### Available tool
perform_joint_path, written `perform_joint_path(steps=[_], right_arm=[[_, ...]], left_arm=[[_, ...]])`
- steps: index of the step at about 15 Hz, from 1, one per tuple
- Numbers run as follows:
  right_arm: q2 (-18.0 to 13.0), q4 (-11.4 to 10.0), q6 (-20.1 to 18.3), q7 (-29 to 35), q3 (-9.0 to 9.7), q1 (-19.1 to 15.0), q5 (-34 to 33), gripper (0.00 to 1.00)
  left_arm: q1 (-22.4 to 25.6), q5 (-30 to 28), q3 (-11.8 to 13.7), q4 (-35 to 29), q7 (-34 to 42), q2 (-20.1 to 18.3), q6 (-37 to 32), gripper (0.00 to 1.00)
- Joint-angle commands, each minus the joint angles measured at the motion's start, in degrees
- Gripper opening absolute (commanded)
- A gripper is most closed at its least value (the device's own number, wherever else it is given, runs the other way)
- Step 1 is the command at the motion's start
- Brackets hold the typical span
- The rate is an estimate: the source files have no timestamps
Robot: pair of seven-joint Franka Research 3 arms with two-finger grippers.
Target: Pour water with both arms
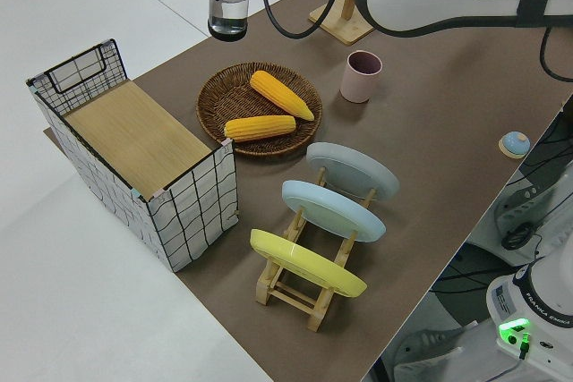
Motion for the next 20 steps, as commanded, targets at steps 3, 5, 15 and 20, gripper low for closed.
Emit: perform_joint_path(steps=[3,5,15,20], right_arm=[[-0.25,0.25,-0.43,-0.57,0.34,-0.38,-0.20,0.987],[-0.25,0.25,-0.43,-0.66,0.34,-0.38,-0.20,0.987],[-0.25,0.25,-0.43,-0.57,0.42,-0.47,-0.20,0.987],[-0.25,0.25,-0.43,-0.57,0.34,-0.38,-0.29,0.987]], left_arm=[[1.71,-0.83,2.50,12.67,9.22,9.96,-1.97,0.00],[2.94,-6.52,2.67,13.20,15.27,10.85,-1.79,0.00],[7.08,-30.36,6.54,13.11,43.94,13.74,-1.62,0.00],[8.40,-38.62,6.63,12.41,51.86,15.07,-1.53,0.00]])
